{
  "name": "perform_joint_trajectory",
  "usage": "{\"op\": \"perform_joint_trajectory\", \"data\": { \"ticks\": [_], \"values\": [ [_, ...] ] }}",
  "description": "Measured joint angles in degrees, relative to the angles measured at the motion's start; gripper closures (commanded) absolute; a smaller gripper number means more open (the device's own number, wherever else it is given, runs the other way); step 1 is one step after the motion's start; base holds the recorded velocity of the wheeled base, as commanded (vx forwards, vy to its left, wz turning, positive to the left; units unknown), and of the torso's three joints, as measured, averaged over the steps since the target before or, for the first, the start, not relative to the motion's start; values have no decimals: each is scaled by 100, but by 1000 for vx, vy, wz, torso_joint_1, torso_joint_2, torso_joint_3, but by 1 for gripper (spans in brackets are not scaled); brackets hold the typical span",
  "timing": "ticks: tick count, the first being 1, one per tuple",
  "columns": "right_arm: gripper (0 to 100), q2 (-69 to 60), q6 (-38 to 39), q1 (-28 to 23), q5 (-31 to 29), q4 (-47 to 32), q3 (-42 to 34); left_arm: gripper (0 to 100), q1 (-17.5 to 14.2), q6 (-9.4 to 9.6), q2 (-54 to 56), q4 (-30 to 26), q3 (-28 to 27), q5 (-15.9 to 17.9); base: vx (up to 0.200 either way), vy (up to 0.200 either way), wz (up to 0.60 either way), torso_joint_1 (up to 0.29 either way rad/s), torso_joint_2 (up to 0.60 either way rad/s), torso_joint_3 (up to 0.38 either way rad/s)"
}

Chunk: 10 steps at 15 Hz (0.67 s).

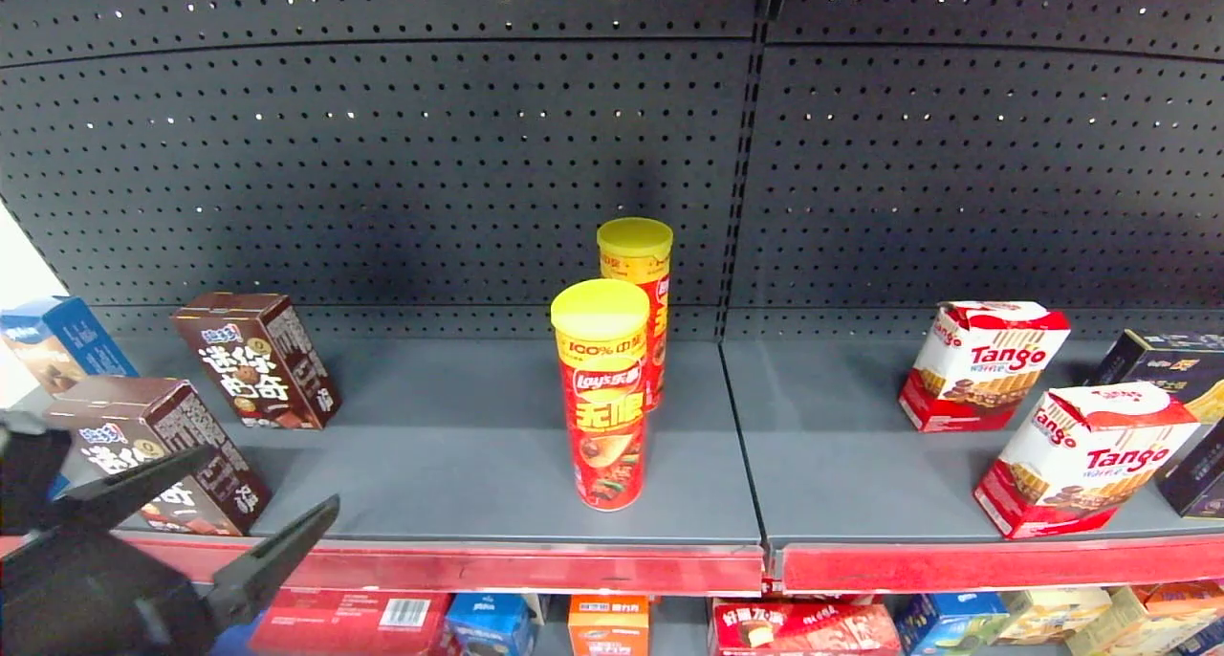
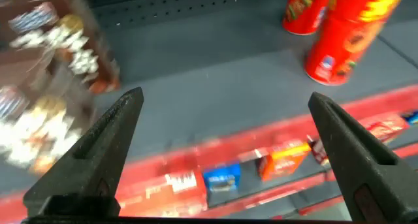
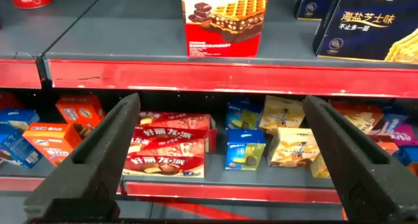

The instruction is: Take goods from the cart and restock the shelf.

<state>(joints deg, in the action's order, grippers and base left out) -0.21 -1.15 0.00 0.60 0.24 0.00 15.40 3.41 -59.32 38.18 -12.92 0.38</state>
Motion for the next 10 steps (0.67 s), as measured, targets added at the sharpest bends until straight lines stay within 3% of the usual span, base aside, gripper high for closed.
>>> {"op": "perform_joint_trajectory", "data": {
  "ticks": [4,8,10],
  "values": [
    [0,0,-22,0,0,0,0,0,550,-191,-1902,1412,-461,-473,0,0,0,0,0,0],
    [0,0,-24,0,0,0,0,0,731,-246,-3029,1634,-1230,-697,0,0,0,0,0,0],
    [0,0,-18,0,-2,0,0,0,824,-268,-3371,1640,-1364,-751,0,0,0,0,0,0]
  ]
}}
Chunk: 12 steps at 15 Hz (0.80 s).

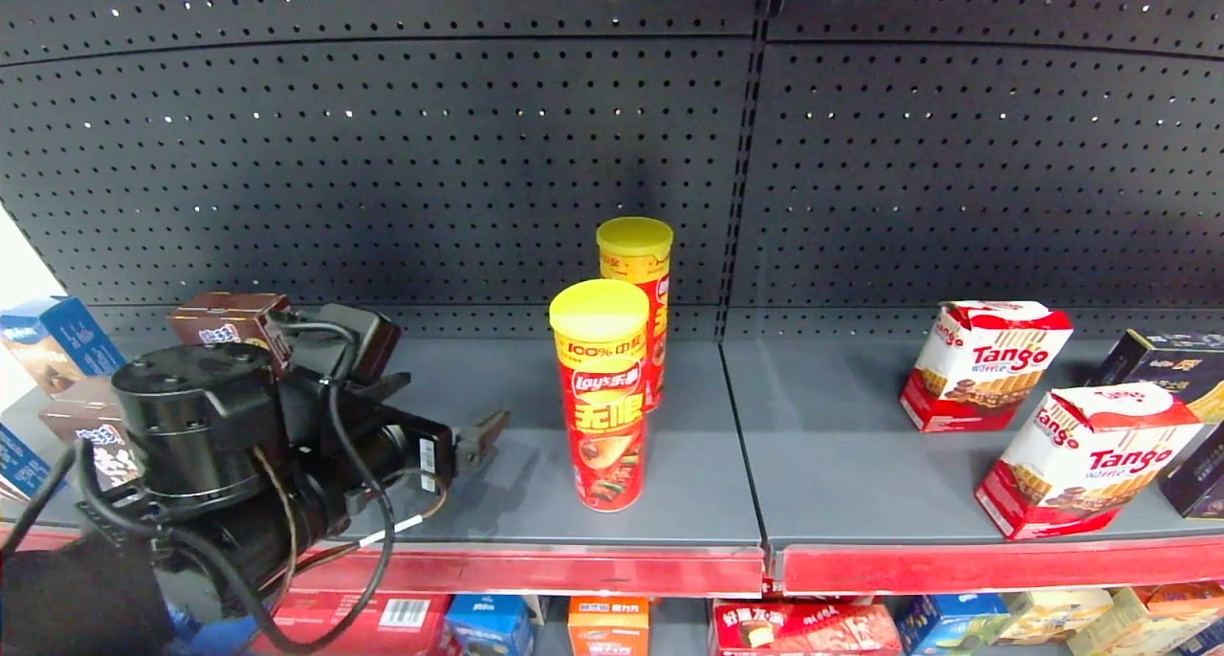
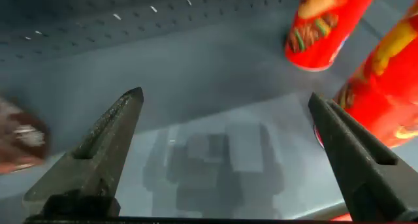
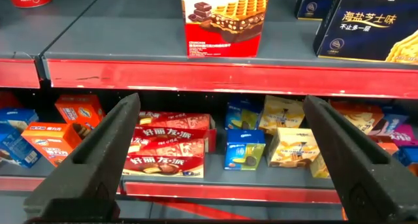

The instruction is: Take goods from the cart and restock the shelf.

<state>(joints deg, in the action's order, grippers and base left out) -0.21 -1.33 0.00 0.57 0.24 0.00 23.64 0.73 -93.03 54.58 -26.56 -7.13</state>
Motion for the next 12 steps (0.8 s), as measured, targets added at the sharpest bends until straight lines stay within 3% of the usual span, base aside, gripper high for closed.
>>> {"op": "perform_joint_trajectory", "data": {
  "ticks": [5,12],
  "values": [
    [0,2,-12,0,2,0,0,0,304,-80,-689,246,-107,-6,0,0,0,0,0,0],
    [0,7,-48,0,0,0,0,0,404,-80,-1235,432,-284,-63,0,0,0,0,0,0]
  ]
}}
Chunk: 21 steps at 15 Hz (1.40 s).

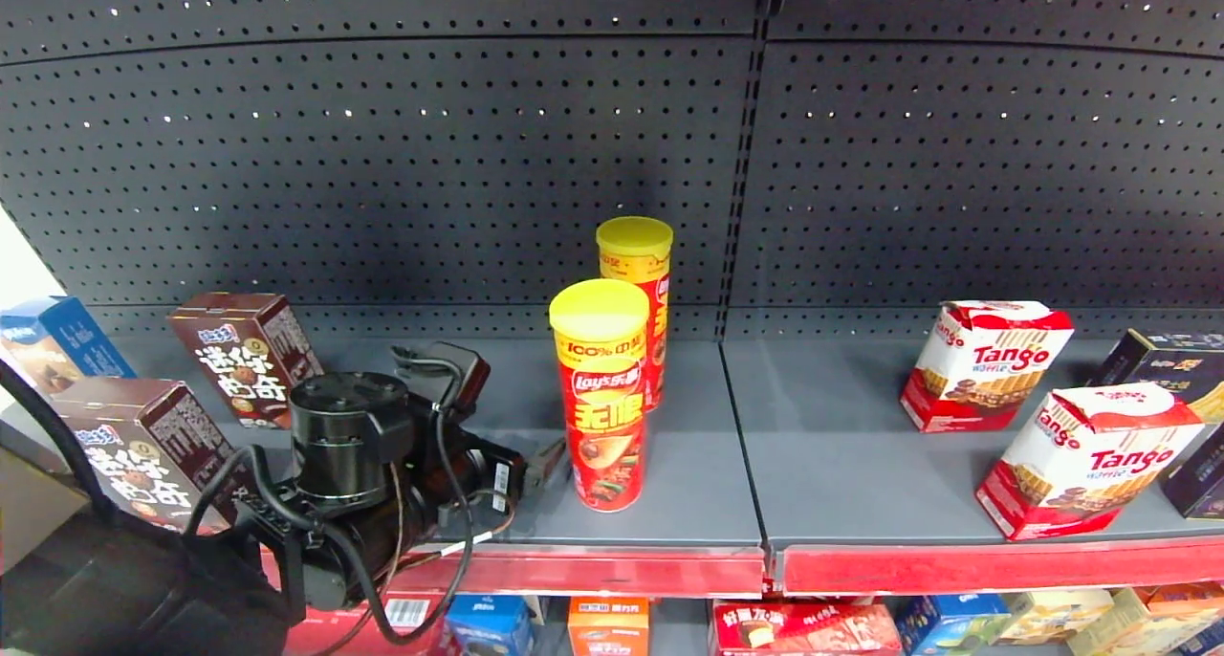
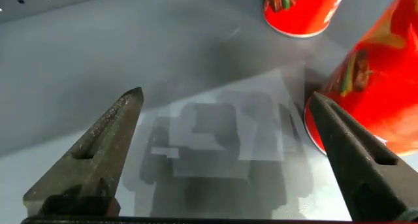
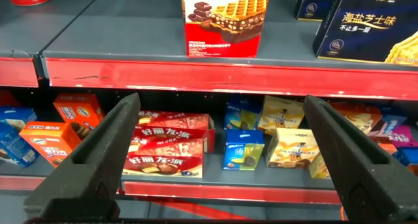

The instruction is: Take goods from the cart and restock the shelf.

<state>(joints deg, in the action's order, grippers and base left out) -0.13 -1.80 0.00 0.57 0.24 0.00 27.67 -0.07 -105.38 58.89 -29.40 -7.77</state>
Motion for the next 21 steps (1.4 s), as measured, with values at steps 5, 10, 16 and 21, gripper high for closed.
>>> {"op": "perform_joint_trajectory", "data": {
  "ticks": [5,10,16,21],
  "values": [
    [0,2,-5,0,0,0,0,0,124,-93,-143,0,-149,-17,0,0,0,0,0,0],
    [0,4,-2,0,2,0,0,0,208,-158,-218,-2,-212,-46,0,0,0,0,0,0],
    [0,6,-11,2,2,0,0,0,245,-167,-295,-2,-361,-63,0,0,0,0,0,0],
    [0,6,-11,5,2,2,0,0,289,-176,-322,-2,-394,-66,0,0,0,0,0,0]
  ]
}}
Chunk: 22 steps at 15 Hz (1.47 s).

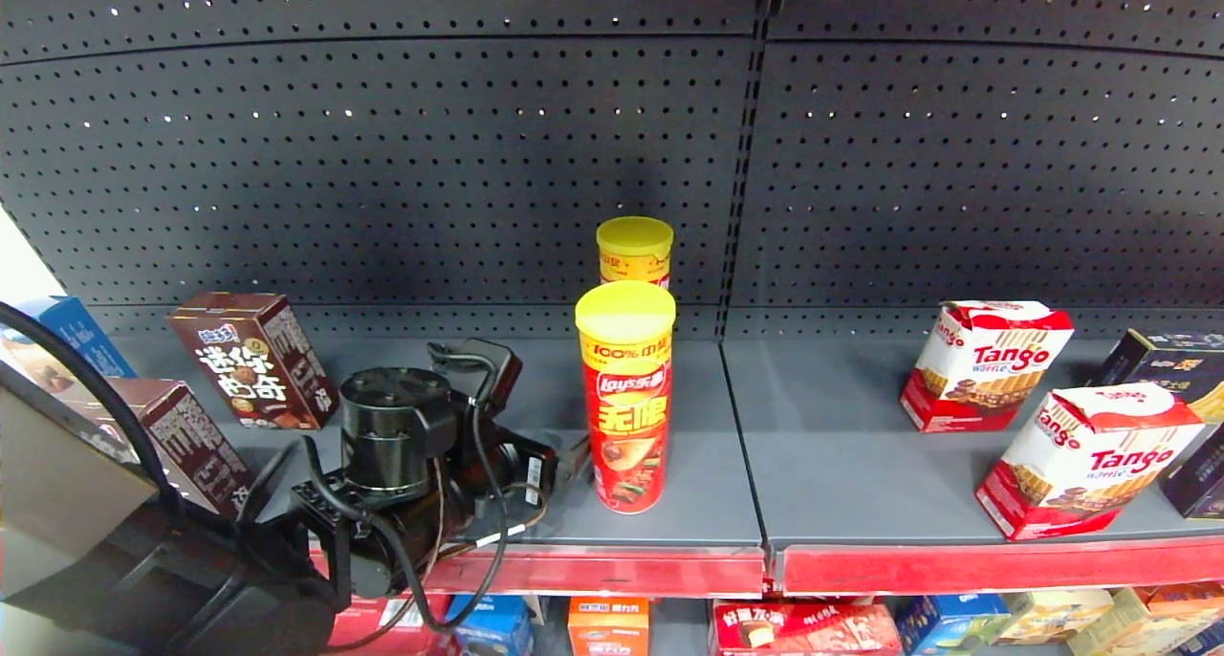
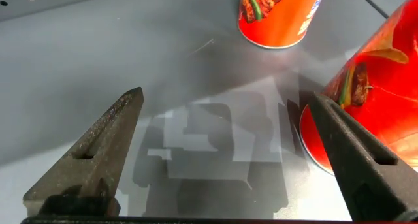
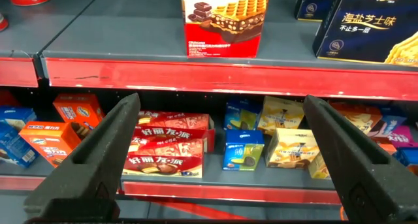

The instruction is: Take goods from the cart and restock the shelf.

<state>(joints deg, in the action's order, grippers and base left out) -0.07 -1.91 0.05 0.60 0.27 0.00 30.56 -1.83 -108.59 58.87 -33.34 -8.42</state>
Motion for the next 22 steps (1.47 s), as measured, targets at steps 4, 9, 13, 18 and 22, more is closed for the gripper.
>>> {"op": "perform_joint_trajectory", "data": {
  "ticks": [4,9,13,18,22],
  "values": [
    [0,0,0,-5,0,2,0,0,35,-55,-55,0,-85,0,0,0,0,0,0,0],
    [0,0,-20,-5,0,2,0,0,-79,-169,-72,4,-113,-169,0,0,0,0,0,0],
    [0,0,-9,-2,0,0,0,0,-477,-126,488,17,-9,-268,0,0,0,0,0,0],
    [0,0,26,-5,0,2,0,0,-735,5,2007,-13,884,-591,0,0,0,0,0,0],
    [0,0,20,-5,-2,-2,0,0,-1334,167,3768,-62,2541,-594,0,0,0,0,0,0]
  ]
}}
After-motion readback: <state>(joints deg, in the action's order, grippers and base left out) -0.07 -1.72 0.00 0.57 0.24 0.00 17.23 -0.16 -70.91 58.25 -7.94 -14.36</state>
